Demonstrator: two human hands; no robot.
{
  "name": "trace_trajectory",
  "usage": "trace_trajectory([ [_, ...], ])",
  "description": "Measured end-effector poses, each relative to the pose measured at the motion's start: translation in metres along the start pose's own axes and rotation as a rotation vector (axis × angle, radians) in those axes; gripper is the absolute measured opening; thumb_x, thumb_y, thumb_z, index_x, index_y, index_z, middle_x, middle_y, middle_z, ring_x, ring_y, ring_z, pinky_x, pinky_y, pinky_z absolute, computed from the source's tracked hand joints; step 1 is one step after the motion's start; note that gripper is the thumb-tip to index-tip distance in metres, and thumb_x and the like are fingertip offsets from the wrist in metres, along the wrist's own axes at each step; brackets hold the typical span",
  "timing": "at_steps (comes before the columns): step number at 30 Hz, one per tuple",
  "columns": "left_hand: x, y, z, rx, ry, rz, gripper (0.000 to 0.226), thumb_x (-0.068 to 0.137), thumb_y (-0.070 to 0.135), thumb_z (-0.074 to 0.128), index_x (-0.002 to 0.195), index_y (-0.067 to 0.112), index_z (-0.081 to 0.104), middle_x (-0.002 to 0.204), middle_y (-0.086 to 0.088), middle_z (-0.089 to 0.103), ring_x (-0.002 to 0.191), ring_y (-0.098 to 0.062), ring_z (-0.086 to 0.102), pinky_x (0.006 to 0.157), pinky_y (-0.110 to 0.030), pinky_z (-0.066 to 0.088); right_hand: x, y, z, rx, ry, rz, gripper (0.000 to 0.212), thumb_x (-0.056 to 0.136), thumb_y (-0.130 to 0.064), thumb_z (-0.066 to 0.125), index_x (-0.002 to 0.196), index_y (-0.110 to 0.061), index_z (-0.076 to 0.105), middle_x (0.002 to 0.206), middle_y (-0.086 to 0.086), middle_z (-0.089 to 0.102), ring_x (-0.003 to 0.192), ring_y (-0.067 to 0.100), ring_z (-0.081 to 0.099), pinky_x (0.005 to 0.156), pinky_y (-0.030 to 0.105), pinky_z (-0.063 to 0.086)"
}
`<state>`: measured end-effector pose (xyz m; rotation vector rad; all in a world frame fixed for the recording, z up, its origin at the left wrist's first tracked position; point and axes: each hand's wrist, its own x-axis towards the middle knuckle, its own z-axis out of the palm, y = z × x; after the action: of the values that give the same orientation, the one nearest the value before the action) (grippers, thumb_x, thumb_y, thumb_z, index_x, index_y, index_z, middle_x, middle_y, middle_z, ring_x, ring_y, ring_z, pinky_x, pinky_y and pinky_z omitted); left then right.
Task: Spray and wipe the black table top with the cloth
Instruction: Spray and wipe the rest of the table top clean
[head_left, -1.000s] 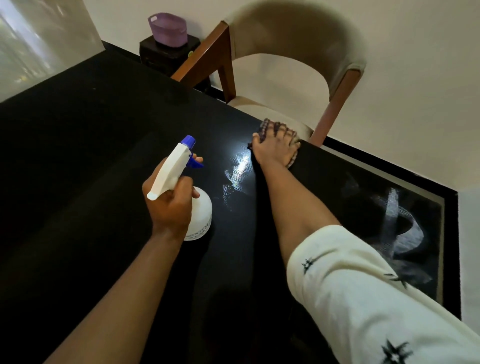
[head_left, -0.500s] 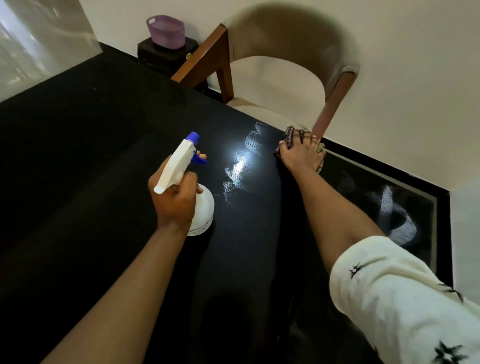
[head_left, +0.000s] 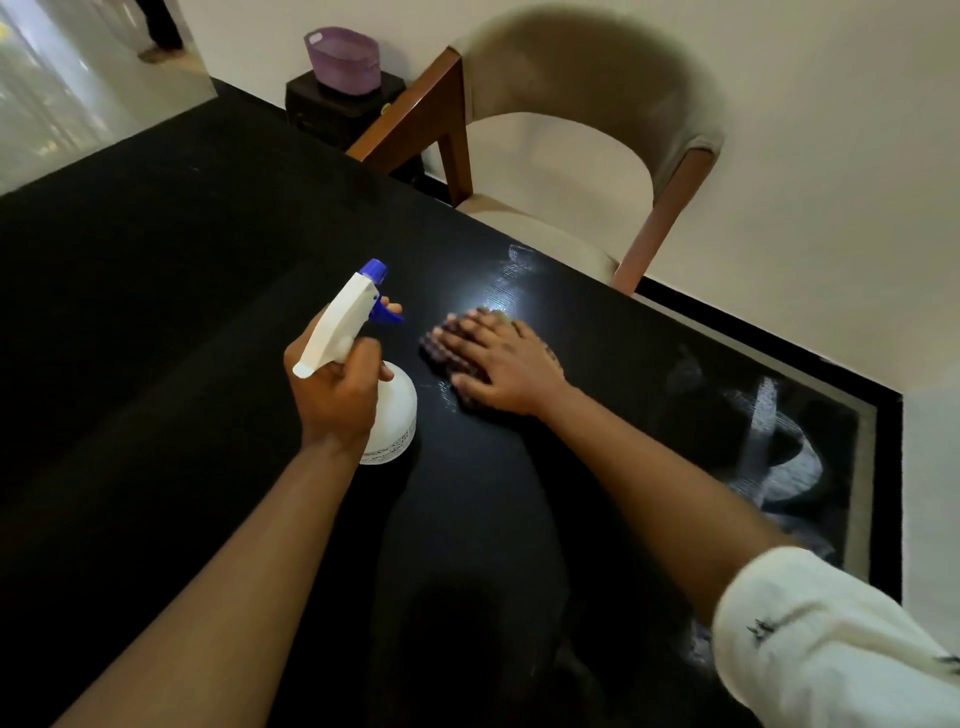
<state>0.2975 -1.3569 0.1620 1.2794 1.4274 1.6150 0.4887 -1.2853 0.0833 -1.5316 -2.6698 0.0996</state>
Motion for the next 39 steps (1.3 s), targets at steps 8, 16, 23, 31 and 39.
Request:
trace_trajectory([
  [8,0.0,0.007,-0.001,0.01,-0.026,-0.036,0.04,0.075,0.013,0.049,0.115,0.018,0.051,0.085,-0.011,0.057,0.066,-0.004,0.063,0.054,-0.008,0.047,-0.065,0.008,0.001,0.016,-0.063,-0.127,0.063,0.09,-0.059,0.028,0.15,-0.039,0.022,0.158,-0.01,0.021,0.147,0.015,0.014,0.112,0.038,0.013],
  [16,-0.008,0.038,-0.008,0.081,-0.111,-0.2,0.033,0.087,-0.003,0.05,0.107,0.023,0.047,0.082,0.004,0.051,0.065,-0.007,0.056,0.058,-0.004,0.045,-0.082,-0.065,-0.004,0.221,0.054,0.535,0.055,0.091,-0.039,0.044,0.146,-0.031,0.036,0.155,-0.003,0.03,0.144,0.025,0.019,0.112,0.046,0.02],
  [23,-0.015,0.062,-0.037,0.145,-0.397,-0.26,0.048,0.085,-0.005,0.051,0.126,0.019,0.057,0.118,0.0,0.063,0.087,-0.016,0.06,0.073,-0.023,0.053,-0.182,-0.186,0.013,0.329,0.079,0.355,0.051,0.089,-0.036,0.038,0.137,-0.028,0.05,0.146,-0.001,0.045,0.139,0.031,0.032,0.113,0.05,0.026],
  [31,-0.114,0.114,-0.138,0.16,-0.377,-0.289,0.044,0.086,-0.008,0.049,0.106,0.03,0.058,0.102,0.011,0.065,0.082,-0.016,0.061,0.067,-0.028,0.052,-0.269,-0.31,0.017,0.373,-0.059,0.036,0.045,0.095,-0.033,0.037,0.139,-0.025,0.047,0.148,0.001,0.043,0.139,0.026,0.033,0.112,0.048,0.024],
  [39,-0.256,0.159,-0.247,0.261,-0.297,-0.58,0.04,0.089,0.002,0.054,0.127,0.013,0.051,0.085,-0.006,0.06,0.07,-0.019,0.057,0.063,-0.027,0.045,-0.322,-0.351,-0.04,1.387,-0.266,0.507,0.032,0.098,-0.018,0.05,0.129,-0.018,0.058,0.125,0.0,0.061,0.11,0.012,0.057,0.091,0.017,0.044],
])
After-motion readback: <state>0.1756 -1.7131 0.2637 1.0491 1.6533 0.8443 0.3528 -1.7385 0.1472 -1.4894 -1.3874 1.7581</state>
